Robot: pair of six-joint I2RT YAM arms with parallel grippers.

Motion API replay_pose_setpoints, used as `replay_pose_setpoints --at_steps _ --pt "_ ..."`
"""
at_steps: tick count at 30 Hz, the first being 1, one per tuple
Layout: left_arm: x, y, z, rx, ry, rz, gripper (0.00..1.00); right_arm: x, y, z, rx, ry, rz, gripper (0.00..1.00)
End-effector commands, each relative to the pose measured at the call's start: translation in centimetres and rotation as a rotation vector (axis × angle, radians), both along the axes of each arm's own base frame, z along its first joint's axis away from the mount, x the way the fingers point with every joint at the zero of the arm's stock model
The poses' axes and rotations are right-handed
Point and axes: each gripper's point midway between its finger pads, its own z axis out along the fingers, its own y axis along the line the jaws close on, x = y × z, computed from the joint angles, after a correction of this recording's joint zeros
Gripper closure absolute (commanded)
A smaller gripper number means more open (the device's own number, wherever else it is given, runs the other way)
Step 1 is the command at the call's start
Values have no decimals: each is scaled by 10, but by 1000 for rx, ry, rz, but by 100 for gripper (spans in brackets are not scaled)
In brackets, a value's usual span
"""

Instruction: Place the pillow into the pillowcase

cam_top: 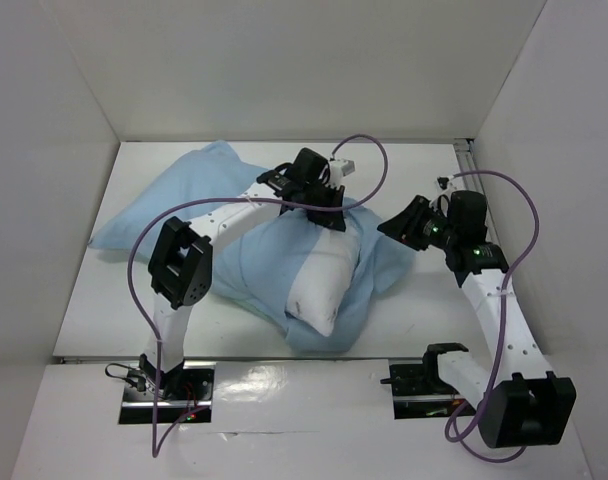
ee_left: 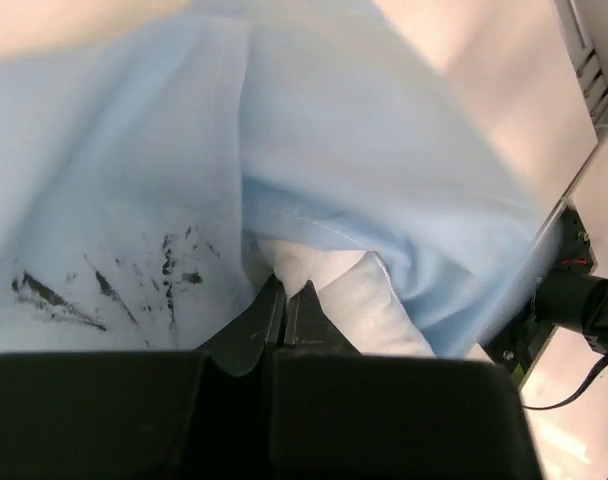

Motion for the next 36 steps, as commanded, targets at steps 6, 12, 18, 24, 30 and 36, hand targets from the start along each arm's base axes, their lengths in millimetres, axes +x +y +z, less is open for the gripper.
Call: replay_pose_setpoints --at_steps 6,12,18,24,30,36 --pt "-47 25 18 135 107 -29 42 7 -42 11 -184 11 -185 43" --pt "-82 53 56 204 36 3 30 3 -48 16 -202 -5 -220 45" --pt "-96 80 64 371 -51 70 100 0 -45 11 -195 13 -202 36" --pt "-112 88 81 418 -155 95 33 -3 -42 10 -198 14 -173 31" --pt "-142 103 124 344 -266 115 0 -13 -16 -10 -153 60 -22 11" --pt "-189 130 118 307 -187 106 34 -53 48 -44 -141 151 183 6"
